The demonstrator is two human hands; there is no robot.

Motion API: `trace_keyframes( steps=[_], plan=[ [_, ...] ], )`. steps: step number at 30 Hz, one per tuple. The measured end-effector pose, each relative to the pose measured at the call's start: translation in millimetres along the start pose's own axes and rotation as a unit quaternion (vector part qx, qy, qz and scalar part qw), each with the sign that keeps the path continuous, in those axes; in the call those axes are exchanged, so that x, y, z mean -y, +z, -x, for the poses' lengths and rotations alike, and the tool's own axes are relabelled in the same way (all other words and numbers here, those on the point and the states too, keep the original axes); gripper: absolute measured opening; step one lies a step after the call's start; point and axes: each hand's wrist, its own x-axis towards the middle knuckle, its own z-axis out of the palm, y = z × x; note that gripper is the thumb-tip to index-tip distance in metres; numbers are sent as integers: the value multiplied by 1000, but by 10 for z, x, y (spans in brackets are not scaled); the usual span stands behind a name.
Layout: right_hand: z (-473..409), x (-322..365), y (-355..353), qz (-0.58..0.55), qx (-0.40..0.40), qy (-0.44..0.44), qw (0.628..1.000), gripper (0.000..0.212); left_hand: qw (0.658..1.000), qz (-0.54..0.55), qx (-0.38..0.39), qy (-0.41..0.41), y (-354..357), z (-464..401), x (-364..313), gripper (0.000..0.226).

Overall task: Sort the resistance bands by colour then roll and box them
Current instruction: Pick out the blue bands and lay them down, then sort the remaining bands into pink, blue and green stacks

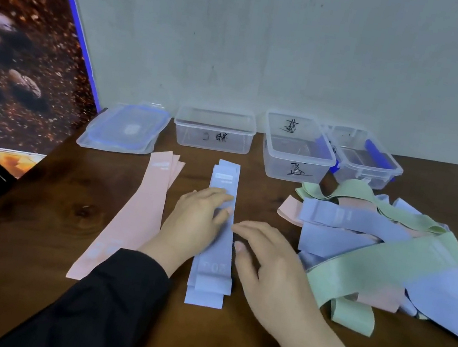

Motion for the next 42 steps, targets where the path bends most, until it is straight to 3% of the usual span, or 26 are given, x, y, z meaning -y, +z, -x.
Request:
trace_keyframes(
  steps=[2,4,7,10,13,15,18,20,22,25,27,30,36,40,42],
  plan=[
    [-25,-63,-268,16,2,-62,998,35,1000,-3,15,17,-34,40,-61,32],
    [-62,-177,-571,56,67,-85,993,38,999,-3,37,38,-68,83,-121,33],
    [-84,-476,-913,153,206,-70,964,43,993,4,84,82,-98,130,-198,32],
    [-41,-750,-1021,215,253,-54,942,32,985,-29,118,125,-83,140,-245,30],
    [-28,-755,-973,191,199,-48,960,12,987,-53,106,113,-69,126,-233,30],
    [-53,-644,-958,139,143,-7,980,18,990,-48,97,91,-77,129,-224,31],
    [-158,-421,-932,44,75,69,994,9,994,24,81,76,-132,172,-265,42],
    [-274,-321,-898,4,23,73,997,7,989,100,77,82,-206,192,-362,56],
    [-407,-213,-872,-37,1,81,996,9,978,178,59,91,-288,179,-495,46],
    [-563,-102,-837,-113,-27,92,989,10,968,230,12,98,-433,120,-678,14],
    [-611,-30,-839,-195,-49,90,976,10,958,269,-21,96,-557,69,-780,11],
    [-596,-10,-832,-310,-31,115,943,11,950,295,-61,77,-757,-75,-888,12],
    [-250,-222,-511,-295,79,206,930,7,960,262,-83,49,-959,-465,-1008,12],
    [-45,-233,-420,-409,58,251,876,21,972,220,-80,23,-946,-685,-995,13],
    [13,-249,-380,-401,47,265,876,27,977,197,-77,9,-872,-800,-926,15]
  ],
)
